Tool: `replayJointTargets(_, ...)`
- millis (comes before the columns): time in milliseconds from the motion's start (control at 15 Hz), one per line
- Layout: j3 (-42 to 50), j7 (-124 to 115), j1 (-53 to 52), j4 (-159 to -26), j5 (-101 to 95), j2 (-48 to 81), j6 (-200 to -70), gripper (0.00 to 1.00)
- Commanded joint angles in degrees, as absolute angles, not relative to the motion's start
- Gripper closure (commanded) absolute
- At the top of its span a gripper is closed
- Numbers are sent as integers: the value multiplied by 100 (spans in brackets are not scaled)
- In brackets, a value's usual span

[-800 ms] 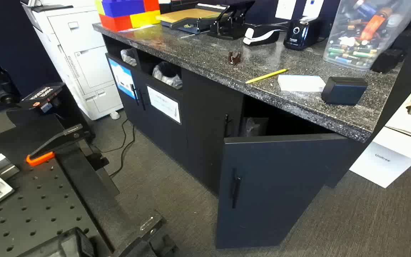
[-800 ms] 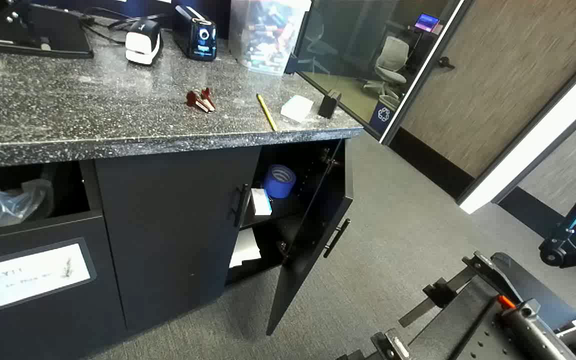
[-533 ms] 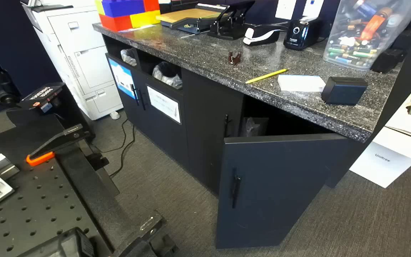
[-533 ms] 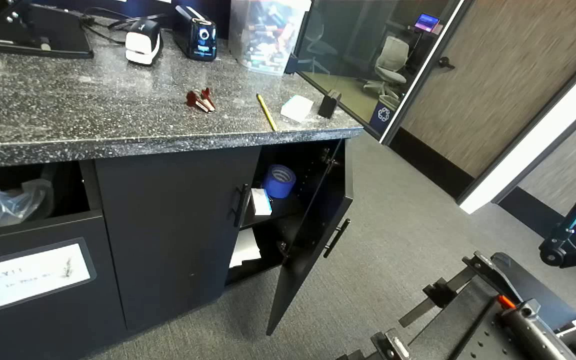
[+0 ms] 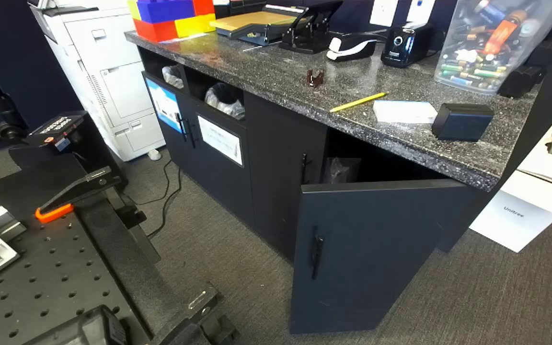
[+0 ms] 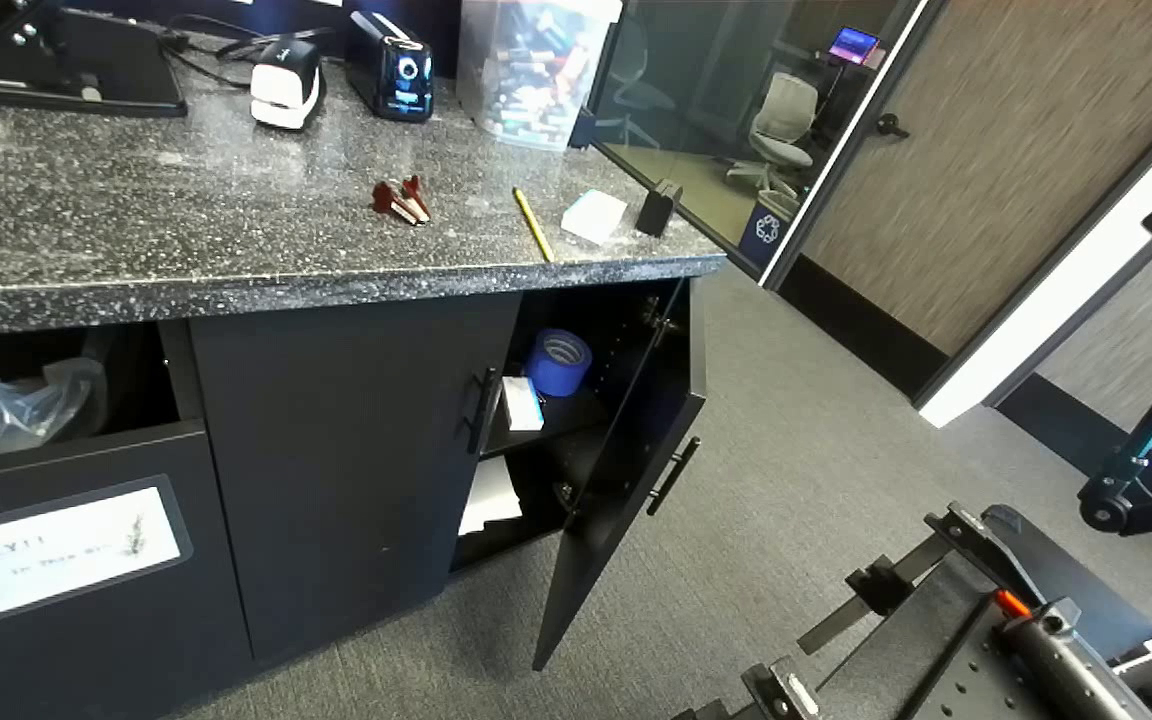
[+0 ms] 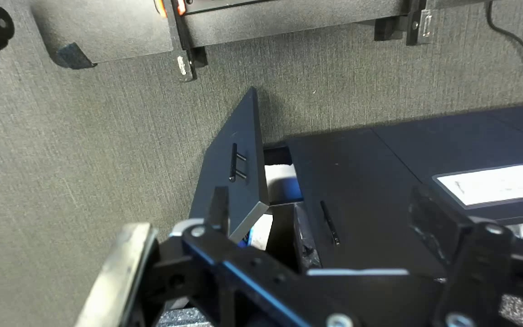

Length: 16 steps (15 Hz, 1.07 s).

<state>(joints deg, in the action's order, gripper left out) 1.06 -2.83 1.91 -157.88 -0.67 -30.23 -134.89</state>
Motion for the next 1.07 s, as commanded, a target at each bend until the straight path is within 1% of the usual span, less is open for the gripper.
replayJointTargets(0, 211, -4, 21, -15178, 167, -1583, -13917, 0)
replayJointTargets(467, -136, -78, -239, -13657, 294, 951, -14232, 0)
replayJointTargets(733, -160, -447, -404, -12402, -21, 2402, -14539, 0)
replayJointTargets(1000, 2, -709, -667, -10971, -343, 3796, -14428, 0)
